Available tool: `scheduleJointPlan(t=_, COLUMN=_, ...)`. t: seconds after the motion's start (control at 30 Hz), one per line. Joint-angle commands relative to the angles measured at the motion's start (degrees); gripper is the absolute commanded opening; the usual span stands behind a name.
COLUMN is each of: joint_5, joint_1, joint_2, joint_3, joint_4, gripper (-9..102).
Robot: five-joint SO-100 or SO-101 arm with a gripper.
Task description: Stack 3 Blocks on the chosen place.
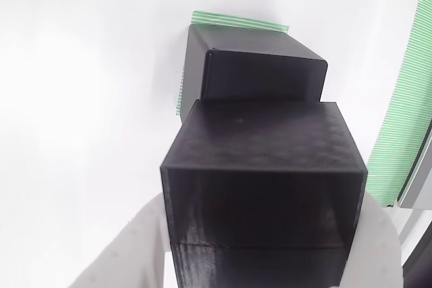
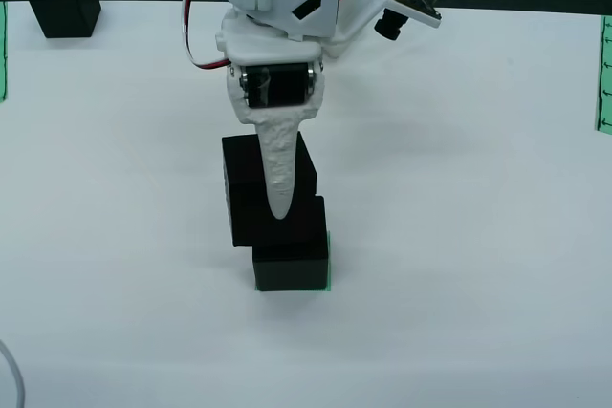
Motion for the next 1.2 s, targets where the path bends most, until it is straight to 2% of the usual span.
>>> scheduleJointPlan(t=0.0, joint_5=-0.4, joint_1=-0.1, joint_2=0.2, joint_3=-2.0, joint_4=-0.2, gripper=22)
scheduleJointPlan(t=0.67, joint_5=-0.1, joint_1=-2.9, joint_2=-0.3, joint_3=-1.5, joint_4=-0.6, gripper=22)
scheduleJointPlan(t=1.03, joint_5=-0.3, joint_1=-2.6, joint_2=-0.4, joint_3=-1.3, joint_4=-0.6, gripper=38)
scheduleJointPlan(t=1.17, joint_5=-0.4, joint_1=-2.5, joint_2=-0.4, joint_3=-1.1, joint_4=-0.5, gripper=39)
